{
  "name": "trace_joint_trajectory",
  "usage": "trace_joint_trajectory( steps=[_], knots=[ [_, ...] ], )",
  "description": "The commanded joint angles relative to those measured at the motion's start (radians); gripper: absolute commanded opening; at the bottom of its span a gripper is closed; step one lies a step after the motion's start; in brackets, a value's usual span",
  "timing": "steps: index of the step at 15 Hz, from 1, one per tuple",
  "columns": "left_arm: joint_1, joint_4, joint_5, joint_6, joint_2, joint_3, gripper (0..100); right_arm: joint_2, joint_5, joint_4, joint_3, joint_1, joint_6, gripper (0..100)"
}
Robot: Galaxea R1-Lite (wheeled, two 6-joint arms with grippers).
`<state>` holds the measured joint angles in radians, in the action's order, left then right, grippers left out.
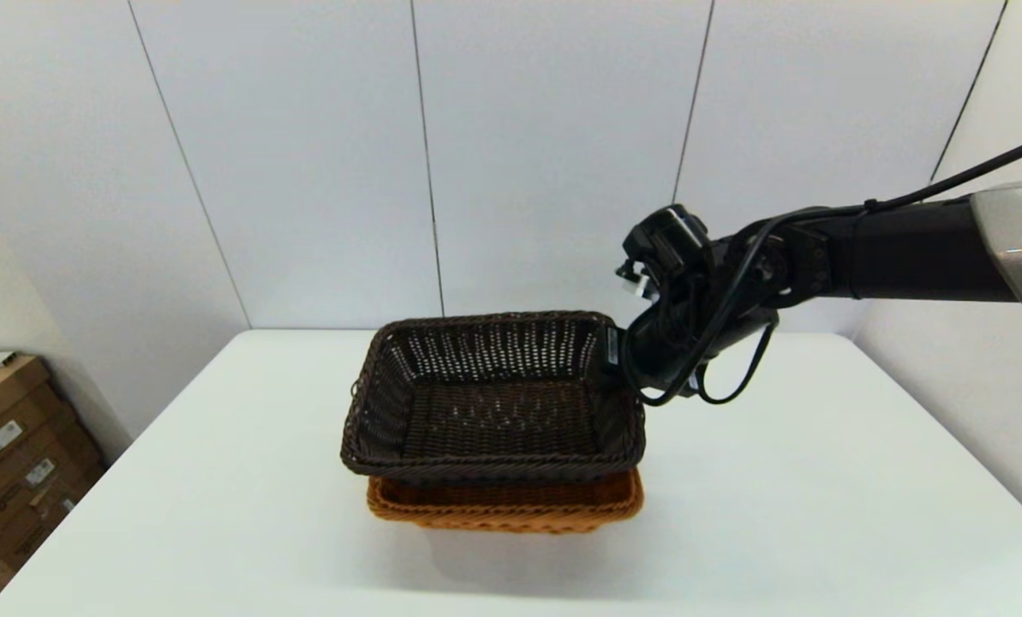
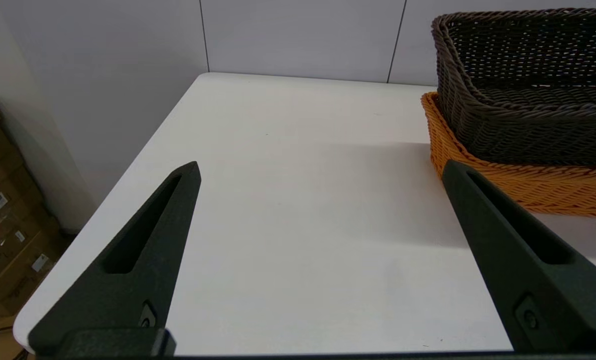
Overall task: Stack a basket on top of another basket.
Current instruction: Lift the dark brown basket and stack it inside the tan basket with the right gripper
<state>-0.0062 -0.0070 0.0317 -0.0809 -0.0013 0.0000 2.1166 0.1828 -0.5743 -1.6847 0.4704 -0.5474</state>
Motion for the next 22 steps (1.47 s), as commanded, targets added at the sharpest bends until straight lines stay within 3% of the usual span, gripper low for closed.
trace_joint_trajectory(
  steps=[1, 22],
  knots=[
    [0.0, -0.001, 0.001, -0.002, 0.0, 0.0, 100, 0.002, 0.001, -0.003, 0.016, -0.003, -0.002, 0],
    [0.0, -0.001, 0.001, -0.002, 0.0, 0.0, 100, 0.023, 0.009, 0.002, 0.056, -0.016, -0.008, 0]
  ],
)
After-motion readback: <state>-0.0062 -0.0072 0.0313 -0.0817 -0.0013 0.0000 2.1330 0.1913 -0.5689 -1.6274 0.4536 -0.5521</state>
